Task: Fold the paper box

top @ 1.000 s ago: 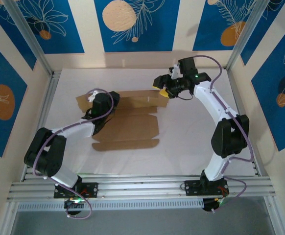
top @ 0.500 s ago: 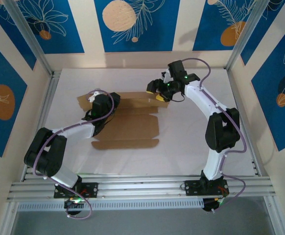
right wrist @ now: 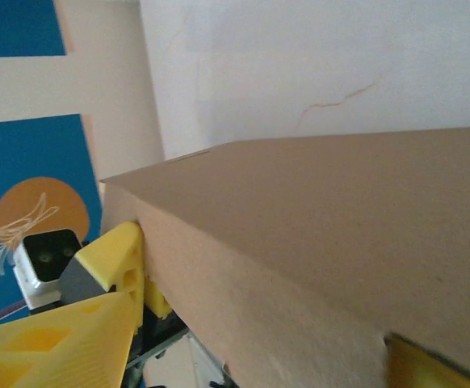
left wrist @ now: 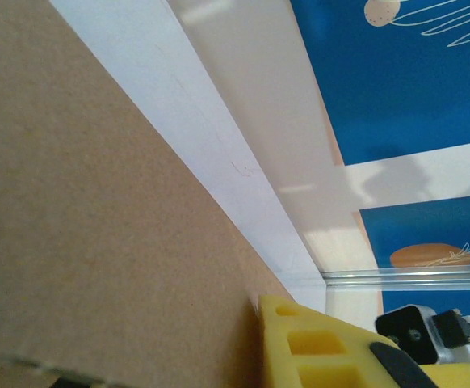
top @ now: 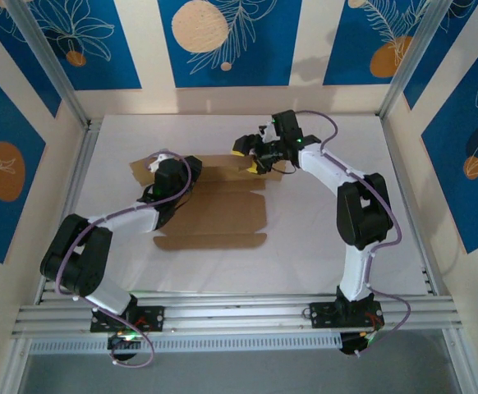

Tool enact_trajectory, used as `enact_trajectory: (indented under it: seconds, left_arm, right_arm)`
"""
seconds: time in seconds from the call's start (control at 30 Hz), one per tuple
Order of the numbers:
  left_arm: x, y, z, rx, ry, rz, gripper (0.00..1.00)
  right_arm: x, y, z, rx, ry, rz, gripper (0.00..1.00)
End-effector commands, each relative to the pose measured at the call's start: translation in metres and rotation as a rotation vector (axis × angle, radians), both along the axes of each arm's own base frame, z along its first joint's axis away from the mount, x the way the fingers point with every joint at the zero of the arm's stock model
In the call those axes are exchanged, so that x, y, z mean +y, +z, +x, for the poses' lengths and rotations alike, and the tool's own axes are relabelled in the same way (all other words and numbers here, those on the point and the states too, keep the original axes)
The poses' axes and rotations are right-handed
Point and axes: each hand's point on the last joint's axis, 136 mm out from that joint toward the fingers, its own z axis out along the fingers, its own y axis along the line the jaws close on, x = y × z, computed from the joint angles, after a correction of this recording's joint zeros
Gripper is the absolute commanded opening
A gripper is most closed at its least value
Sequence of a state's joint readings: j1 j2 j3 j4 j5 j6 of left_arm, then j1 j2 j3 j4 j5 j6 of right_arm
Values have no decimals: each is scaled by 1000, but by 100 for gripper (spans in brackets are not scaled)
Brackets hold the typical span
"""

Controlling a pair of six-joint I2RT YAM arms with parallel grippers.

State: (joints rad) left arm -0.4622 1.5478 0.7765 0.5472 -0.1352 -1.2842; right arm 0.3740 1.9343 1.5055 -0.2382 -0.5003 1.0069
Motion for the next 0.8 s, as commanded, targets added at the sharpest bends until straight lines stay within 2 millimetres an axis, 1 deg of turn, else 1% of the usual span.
enact_trajectory:
  seconds: [0.0, 0.13, 0.2, 0.23, 0.27, 0.33, 0.4, 0.5, 0.57, 0.6, 0.67, 0.7, 0.73, 0.77]
  left_arm:
    - [-1, -19, -9, 57, -25, 20, 17]
    - [-1, -19, -10, 58, -24, 20, 17]
    - [0, -19, -10, 57, -21, 21, 17]
    - [1, -19, -10, 60, -19, 24, 17]
    - [1, -19, -11, 65, -18, 28, 17]
    - [5, -21, -12, 92, -7, 56, 17]
    - [8, -19, -13, 107, -2, 82, 16]
    - [9, -16, -12, 109, 4, 96, 16]
    - [8, -16, -11, 108, -3, 98, 16]
    - [7, -16, -10, 107, -7, 98, 16]
    - [7, -18, -9, 116, -8, 99, 16]
    - [7, -19, -9, 120, -6, 99, 17]
    - [7, -20, -9, 123, -5, 99, 17]
    - [8, -21, -9, 132, 1, 102, 17]
  right_arm:
    - [10, 34, 3, -21, 3, 186, 66]
    - [5, 37, 5, -28, -14, 243, 63]
    - [-4, 32, 2, -32, -20, 184, 63]
    - [-12, 29, 0, -47, -31, 107, 65]
    - [-22, 21, -5, -38, -41, 8, 68]
    - [-46, 10, -15, -68, -58, -188, 72]
    - [-66, 3, -23, -82, -87, -274, 72]
    - [-95, -5, -35, -101, -136, -337, 71]
    - [-110, -9, -41, -128, -160, -387, 64]
    - [-117, -13, -46, -138, -170, -417, 56]
    - [-126, -23, -54, -144, -190, -471, 37]
    - [-128, -32, -60, -133, -199, -490, 25]
    - [-127, -40, -66, -113, -200, -493, 17]
    - [-126, -48, -70, -92, -200, -492, 11]
